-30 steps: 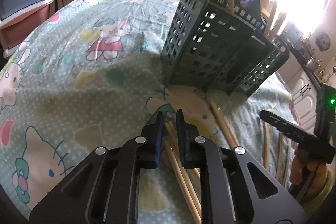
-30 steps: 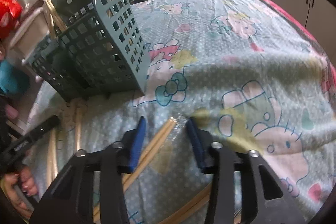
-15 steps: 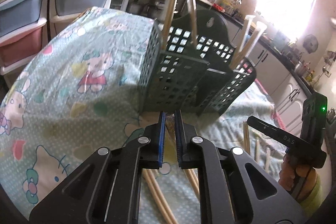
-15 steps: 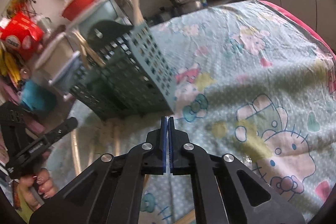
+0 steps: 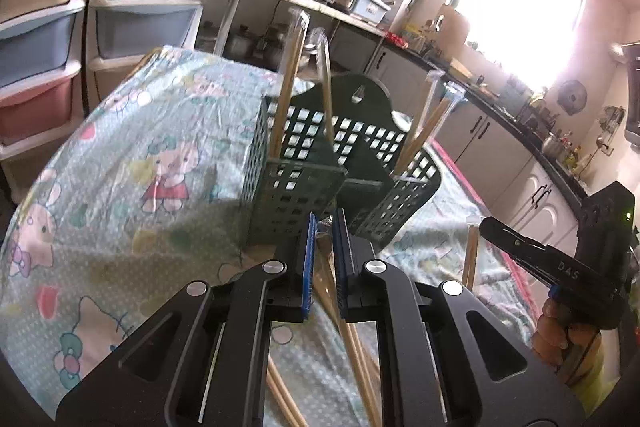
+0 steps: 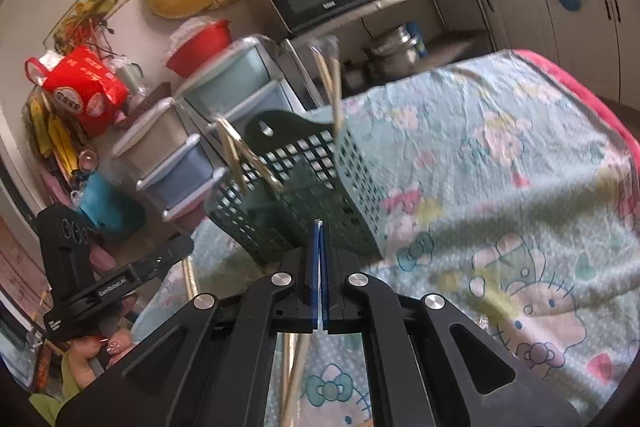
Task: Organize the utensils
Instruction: 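Lift both held chopsticks and carry them above the green basket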
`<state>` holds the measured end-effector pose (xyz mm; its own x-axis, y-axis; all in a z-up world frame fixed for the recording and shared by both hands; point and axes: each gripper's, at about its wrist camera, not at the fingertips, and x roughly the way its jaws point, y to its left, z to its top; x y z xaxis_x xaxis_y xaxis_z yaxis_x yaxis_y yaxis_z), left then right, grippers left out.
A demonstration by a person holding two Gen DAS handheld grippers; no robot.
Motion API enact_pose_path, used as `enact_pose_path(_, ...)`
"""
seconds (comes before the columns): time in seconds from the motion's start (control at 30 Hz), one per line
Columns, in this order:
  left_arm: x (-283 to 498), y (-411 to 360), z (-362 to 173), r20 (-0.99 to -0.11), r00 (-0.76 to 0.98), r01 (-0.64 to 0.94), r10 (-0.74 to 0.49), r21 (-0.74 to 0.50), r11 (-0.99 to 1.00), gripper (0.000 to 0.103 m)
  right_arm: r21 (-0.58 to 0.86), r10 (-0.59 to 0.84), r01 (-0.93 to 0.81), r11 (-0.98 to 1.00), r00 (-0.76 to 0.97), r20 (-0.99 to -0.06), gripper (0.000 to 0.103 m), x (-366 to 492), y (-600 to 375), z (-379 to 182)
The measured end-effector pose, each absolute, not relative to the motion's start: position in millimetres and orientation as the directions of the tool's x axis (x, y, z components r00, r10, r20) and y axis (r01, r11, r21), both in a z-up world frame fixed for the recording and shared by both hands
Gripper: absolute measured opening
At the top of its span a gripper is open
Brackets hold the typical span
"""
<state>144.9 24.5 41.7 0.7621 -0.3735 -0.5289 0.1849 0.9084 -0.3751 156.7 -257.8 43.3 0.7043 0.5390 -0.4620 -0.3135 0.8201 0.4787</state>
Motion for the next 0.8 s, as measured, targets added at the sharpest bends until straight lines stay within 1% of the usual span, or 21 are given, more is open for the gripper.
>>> enact_pose_path(0.43, 141.1, 13.2, 99.4, -0.419, 0.819, 0.26, -0.392, -0.337, 0.905, 0.005, 0.429, 0.555, -0.392, 0.814, 0.744, -0.372, 0.001, 142.7, -250.1, 83.9)
enact_pose_path(0.8, 142.1, 9.3, 134.2, -0.357, 0.846, 0.296, -0.396, -0.303, 0.906, 0.005, 0.397, 0.551, -0.42, 0.816, 0.775, -0.311, 0.001, 143.8, -244.8, 109.5)
